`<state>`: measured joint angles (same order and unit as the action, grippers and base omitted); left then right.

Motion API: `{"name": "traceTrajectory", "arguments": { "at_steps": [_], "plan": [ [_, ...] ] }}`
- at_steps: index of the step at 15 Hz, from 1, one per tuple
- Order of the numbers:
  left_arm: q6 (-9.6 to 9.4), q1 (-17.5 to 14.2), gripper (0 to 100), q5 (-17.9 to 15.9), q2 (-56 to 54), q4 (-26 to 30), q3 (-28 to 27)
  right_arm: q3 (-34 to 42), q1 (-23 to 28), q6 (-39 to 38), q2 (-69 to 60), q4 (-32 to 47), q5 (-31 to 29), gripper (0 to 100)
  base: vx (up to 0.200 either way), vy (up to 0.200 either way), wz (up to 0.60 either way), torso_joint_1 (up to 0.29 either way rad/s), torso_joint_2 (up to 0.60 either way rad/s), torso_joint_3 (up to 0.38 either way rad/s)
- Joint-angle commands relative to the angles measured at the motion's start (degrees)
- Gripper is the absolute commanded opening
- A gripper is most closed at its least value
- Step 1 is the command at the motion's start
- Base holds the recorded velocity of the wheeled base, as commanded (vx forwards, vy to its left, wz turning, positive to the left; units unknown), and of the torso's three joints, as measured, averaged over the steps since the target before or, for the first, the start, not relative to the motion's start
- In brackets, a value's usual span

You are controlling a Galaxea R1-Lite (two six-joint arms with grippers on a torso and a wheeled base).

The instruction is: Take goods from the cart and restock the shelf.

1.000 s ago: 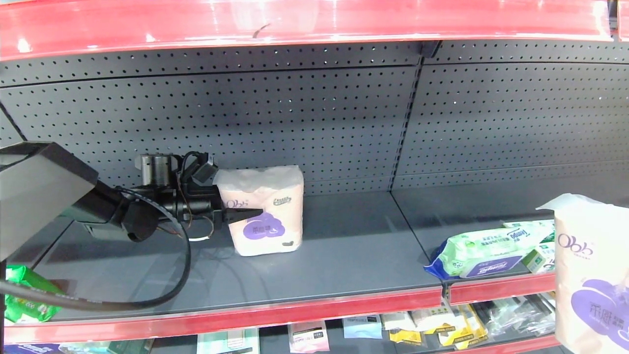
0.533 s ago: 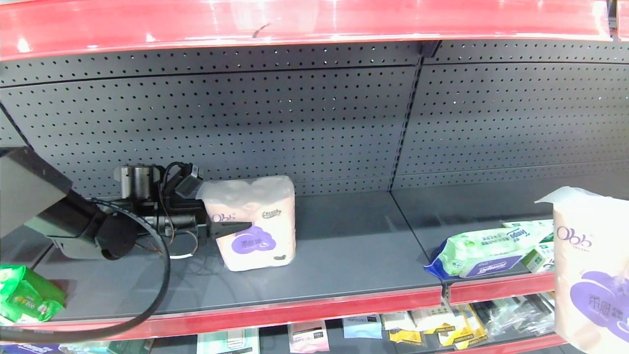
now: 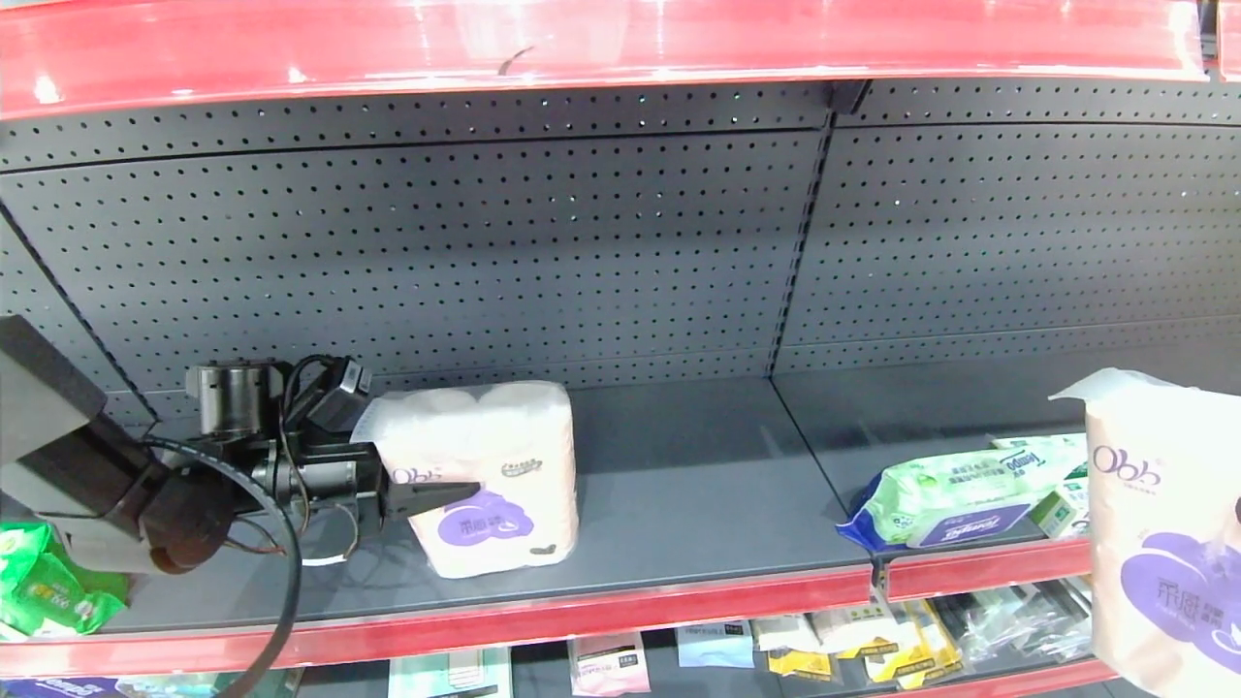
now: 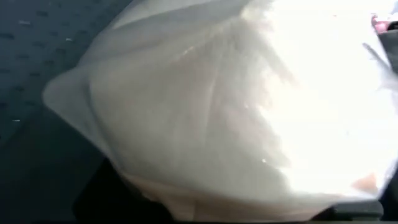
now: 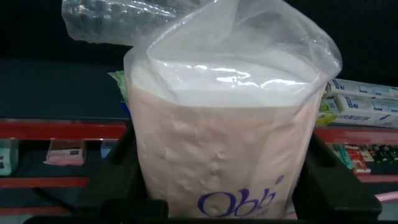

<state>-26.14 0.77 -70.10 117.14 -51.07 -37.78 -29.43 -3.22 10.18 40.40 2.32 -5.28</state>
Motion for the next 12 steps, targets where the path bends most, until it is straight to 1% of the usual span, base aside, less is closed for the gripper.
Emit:
{"name": "traceTrajectory", "arguments": {
  "at_steps": [1, 4, 5, 7, 10, 12],
  "plan": [
    [-0.58, -0.06, 0, -0.30, -1.04, -0.09, 2.01, -0.37, -0.03, 0.02, 0.21, -0.03, 0.01, 0, 0.000, 0.000, 0.00, 0.000, 0.00, 0.000],
    [-1.64, -0.15, 0, -0.74, -1.12, -0.17, 2.27, -0.37, -0.03, 0.02, 0.21, 0.06, 0.01, 0, 0.000, 0.000, 0.00, 0.000, 0.00, 0.000],
    [-1.90, -0.15, 0, -1.53, -1.21, -0.09, 2.36, -0.37, -0.03, 0.02, 0.21, -0.03, 0.01, 0, 0.000, 0.000, 0.00, 0.000, 0.00, 0.000],
    [-2.25, -0.06, 0, -1.80, -1.30, -0.09, 2.62, -0.37, -0.03, -0.07, 0.21, 0.06, 0.01, 0, 0.000, 0.000, 0.00, 0.000, 0.00, 0.000],
    [-2.25, 0.11, 0, -2.68, -1.39, -0.09, 2.80, -0.19, -0.03, -0.07, 0.21, 0.06, 0.01, 0, 0.000, 0.000, 0.00, 0.000, 0.00, 0.000],
    [-2.25, 0.11, 0, -2.77, -2.71, 0.00, 4.82, -0.37, -0.03, -0.07, 0.73, -0.03, 0.01, 0, 0.000, 0.000, 0.00, 0.000, 0.00, 0.000]
  ]
}}
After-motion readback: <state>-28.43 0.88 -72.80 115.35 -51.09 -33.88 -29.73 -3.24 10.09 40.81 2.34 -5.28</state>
